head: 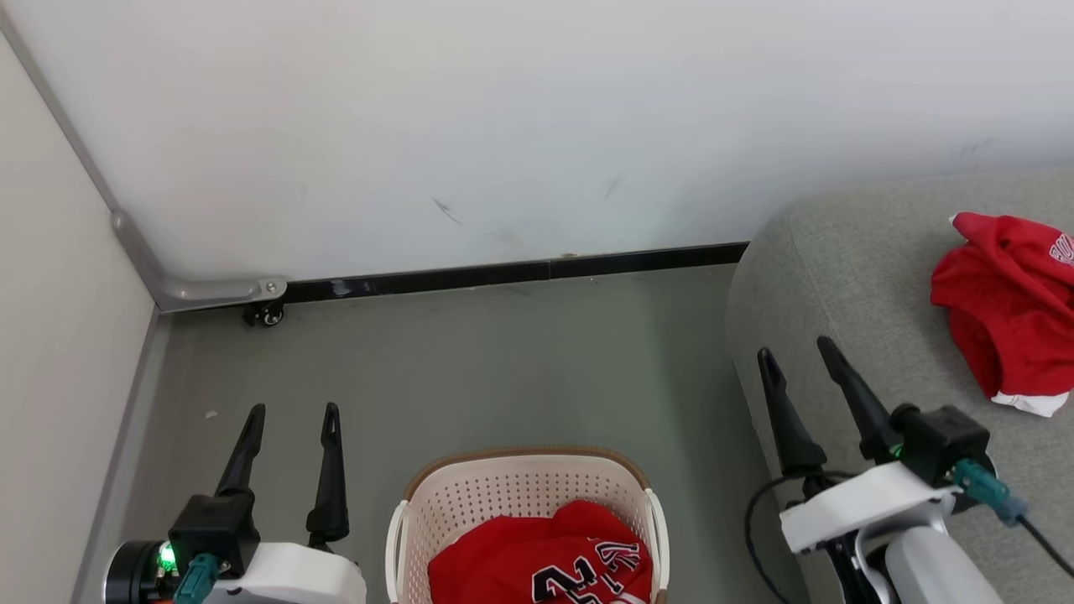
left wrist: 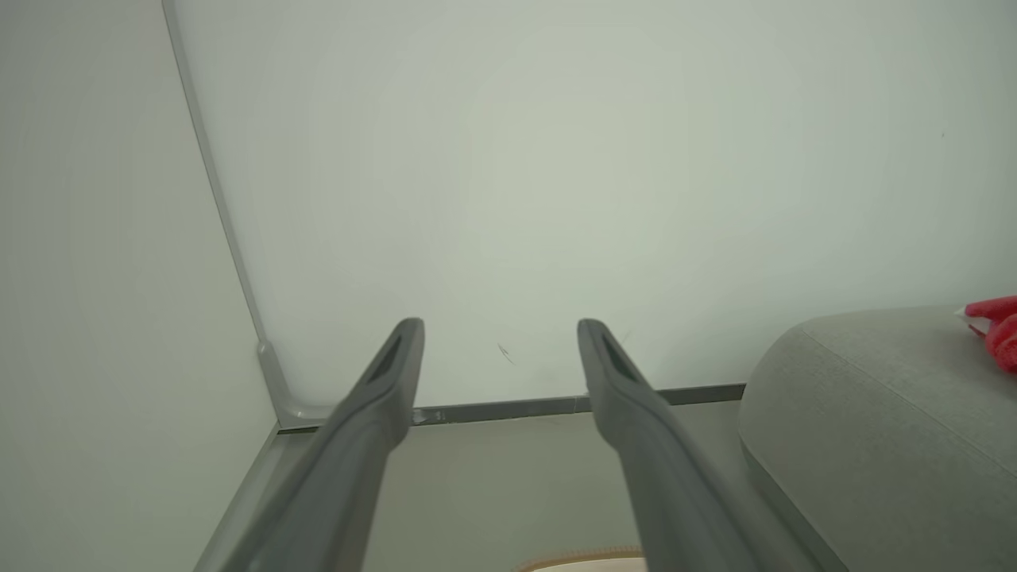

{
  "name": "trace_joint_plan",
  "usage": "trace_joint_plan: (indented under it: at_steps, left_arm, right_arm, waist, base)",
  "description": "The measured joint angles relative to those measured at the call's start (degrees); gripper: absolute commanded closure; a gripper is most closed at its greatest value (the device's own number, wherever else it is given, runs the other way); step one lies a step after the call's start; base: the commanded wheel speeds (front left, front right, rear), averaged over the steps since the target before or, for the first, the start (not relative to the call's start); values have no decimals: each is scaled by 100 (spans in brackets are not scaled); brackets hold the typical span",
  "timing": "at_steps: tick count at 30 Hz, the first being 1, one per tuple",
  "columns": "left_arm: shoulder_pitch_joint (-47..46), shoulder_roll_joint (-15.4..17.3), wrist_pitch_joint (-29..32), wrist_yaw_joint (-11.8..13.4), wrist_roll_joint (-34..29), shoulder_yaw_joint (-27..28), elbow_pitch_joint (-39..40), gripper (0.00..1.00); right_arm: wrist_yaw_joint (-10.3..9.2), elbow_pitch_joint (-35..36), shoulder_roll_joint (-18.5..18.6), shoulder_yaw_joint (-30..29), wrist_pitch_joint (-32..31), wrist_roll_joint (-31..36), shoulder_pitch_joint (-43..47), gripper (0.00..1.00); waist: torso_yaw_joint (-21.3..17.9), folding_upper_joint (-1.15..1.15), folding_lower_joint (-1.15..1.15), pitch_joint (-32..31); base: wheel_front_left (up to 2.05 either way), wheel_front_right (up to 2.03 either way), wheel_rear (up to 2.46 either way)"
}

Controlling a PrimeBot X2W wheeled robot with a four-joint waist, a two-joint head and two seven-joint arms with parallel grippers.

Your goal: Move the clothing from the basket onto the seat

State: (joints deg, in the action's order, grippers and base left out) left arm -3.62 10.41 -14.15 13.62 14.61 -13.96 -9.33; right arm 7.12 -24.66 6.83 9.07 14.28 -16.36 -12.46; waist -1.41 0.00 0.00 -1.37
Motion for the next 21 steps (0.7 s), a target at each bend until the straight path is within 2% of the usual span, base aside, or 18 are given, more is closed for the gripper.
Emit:
trace_joint_plan:
  at_steps: [12,21]
  left_arm:
    - [257,23,0,12,90,40,-45,0]
    - [357,29,0,58,89,70,9,0]
  right_arm:
    - [0,385,-298,-347,-1,294,779,0]
    - [0,759,-333,-472,-82,471,949,0]
  waist:
    - [-39,0,0,-213]
    - [-100,0,0,-217]
  base:
    - [0,0,0]
    - [0,0,0]
